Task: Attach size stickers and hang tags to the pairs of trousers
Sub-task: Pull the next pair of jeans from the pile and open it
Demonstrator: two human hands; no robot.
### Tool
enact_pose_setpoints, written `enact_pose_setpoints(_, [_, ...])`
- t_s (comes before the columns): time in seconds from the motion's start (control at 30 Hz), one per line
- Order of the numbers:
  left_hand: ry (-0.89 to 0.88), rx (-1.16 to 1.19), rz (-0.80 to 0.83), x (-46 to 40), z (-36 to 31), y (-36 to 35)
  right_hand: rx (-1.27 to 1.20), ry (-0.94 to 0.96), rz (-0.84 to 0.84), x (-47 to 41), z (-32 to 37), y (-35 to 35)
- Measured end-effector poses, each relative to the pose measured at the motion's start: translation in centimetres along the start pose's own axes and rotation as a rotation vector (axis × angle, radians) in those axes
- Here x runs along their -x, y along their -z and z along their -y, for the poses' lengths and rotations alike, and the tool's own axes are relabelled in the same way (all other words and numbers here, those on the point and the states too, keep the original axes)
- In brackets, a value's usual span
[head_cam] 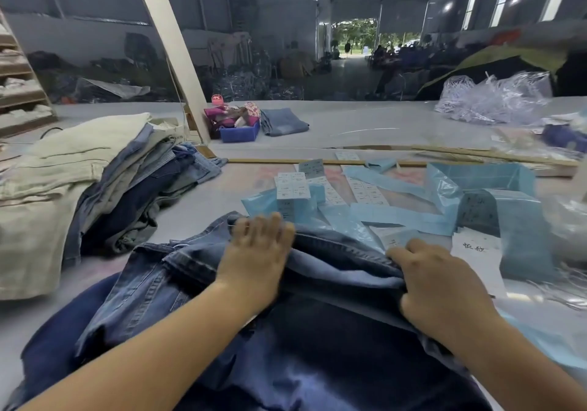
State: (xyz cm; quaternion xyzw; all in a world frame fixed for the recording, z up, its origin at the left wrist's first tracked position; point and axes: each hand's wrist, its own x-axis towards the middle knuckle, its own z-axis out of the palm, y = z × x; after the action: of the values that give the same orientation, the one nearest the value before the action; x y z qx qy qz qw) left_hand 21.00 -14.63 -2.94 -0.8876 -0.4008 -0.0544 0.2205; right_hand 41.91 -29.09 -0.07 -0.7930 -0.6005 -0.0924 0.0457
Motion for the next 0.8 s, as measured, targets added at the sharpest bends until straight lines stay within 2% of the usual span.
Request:
enact_pose_setpoints(0.1, [-0.208, 0.106, 0.115, -0.2, -1.1, 0.0, 0.077, 0.075, 0.161, 0.9, 1.0, -0.2])
enact_pose_setpoints(0.17, [-0.218, 0.183, 0.245, -1.1, -0.7, 0.2, 0.106, 0.094, 0.24, 1.6, 1.6, -0.6])
enact_pose_setpoints(0.23, [-0.213, 0.159, 0.285, -1.9, -0.4, 0.2, 0.126, 0.085, 0.228, 1.9, 2.0, -0.7])
enact_pose_setpoints(0.33, [-0.251, 0.004, 0.147, -1.9, -0.7, 0.4, 0.099, 0.079, 0.082, 2.2, 2.3, -1.3])
enact_pose_setpoints(0.43, [-0.224, 0.031, -0.008, -1.1, -0.7, 2.2, 0.03, 0.084, -0.038, 2.3, 2.1, -1.4])
enact_pose_setpoints(0.57, [-0.165, 0.085, -0.404, 0.0, 0.4, 6.5, -0.065, 0.058, -0.304, 2.5, 0.9, -1.1])
enact_pose_setpoints(0.63, [-0.139, 0.045, -0.534, 1.4, 0.7, 8.6, -0.086, 0.083, -0.417, 2.7, 0.6, -0.6])
enact_pose_setpoints(0.7, [-0.135, 0.002, -0.56, 3.4, 0.8, 9.4, -0.113, 0.096, -0.455, 3.1, 0.7, -0.3])
enact_pose_setpoints(0.8, [-0.154, -0.046, -0.376, 6.8, 0.9, 7.6, -0.119, 0.141, -0.431, 4.3, 1.1, -0.7])
